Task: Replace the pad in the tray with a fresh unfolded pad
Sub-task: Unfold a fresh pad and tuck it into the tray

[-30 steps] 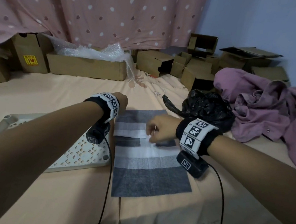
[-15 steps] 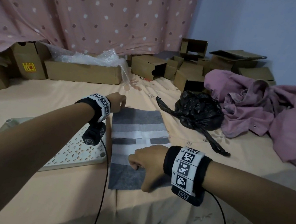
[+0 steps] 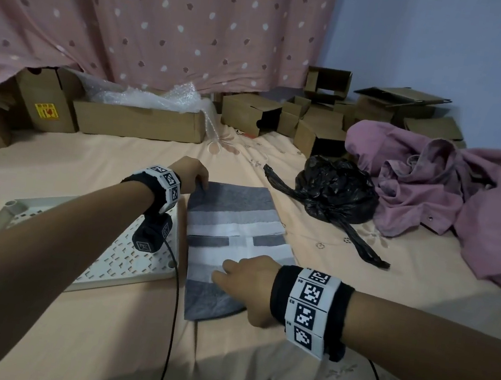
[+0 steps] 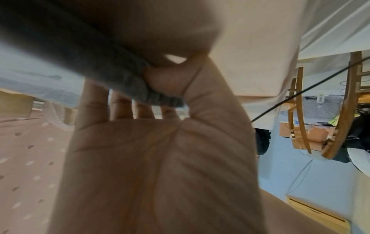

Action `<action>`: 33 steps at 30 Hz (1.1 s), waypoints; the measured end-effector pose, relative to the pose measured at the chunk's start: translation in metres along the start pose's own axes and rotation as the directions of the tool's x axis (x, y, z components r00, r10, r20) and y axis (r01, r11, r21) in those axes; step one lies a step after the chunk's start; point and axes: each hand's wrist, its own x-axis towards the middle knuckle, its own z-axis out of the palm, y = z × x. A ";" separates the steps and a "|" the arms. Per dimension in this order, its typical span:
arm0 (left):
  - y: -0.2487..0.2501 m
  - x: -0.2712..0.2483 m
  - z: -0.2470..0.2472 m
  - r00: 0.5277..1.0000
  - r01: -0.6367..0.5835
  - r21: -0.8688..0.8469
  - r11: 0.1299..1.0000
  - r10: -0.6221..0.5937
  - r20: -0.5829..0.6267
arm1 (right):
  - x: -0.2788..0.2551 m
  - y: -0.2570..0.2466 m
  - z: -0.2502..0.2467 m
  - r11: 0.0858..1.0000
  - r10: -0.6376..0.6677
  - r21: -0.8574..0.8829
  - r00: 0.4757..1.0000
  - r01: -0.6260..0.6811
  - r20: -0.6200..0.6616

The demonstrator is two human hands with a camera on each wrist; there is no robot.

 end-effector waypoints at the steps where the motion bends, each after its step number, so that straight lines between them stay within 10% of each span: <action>1: -0.001 0.000 0.000 1.000 0.000 -0.005 1.000 0.000 -0.012 | 0.000 0.001 0.001 1.000 0.000 0.014 1.000 0.001 -0.015; 12: -0.023 0.000 0.000 0.987 -0.098 -0.085 0.991 0.086 -0.133 | -0.020 0.063 -0.016 0.883 0.101 0.470 0.984 -0.021 -0.145; 15: -0.026 -0.004 -0.006 0.996 -0.046 -0.402 0.914 0.012 -0.088 | -0.033 0.097 -0.014 0.716 0.219 0.697 0.960 -0.039 -0.172; 19: -0.027 -0.011 -0.016 0.995 0.035 -0.814 0.580 0.052 0.080 | -0.049 0.123 -0.005 0.305 0.386 0.951 0.908 0.045 -0.167; 27: -0.003 -0.024 -0.038 0.981 0.047 -0.903 0.427 0.152 0.123 | -0.065 0.151 0.004 -0.190 0.620 0.934 0.774 0.301 -0.124; 33: 0.013 -0.032 -0.047 0.981 0.162 -0.945 0.285 0.056 0.185 | -0.081 0.163 0.009 -0.345 0.646 0.862 0.760 0.371 -0.069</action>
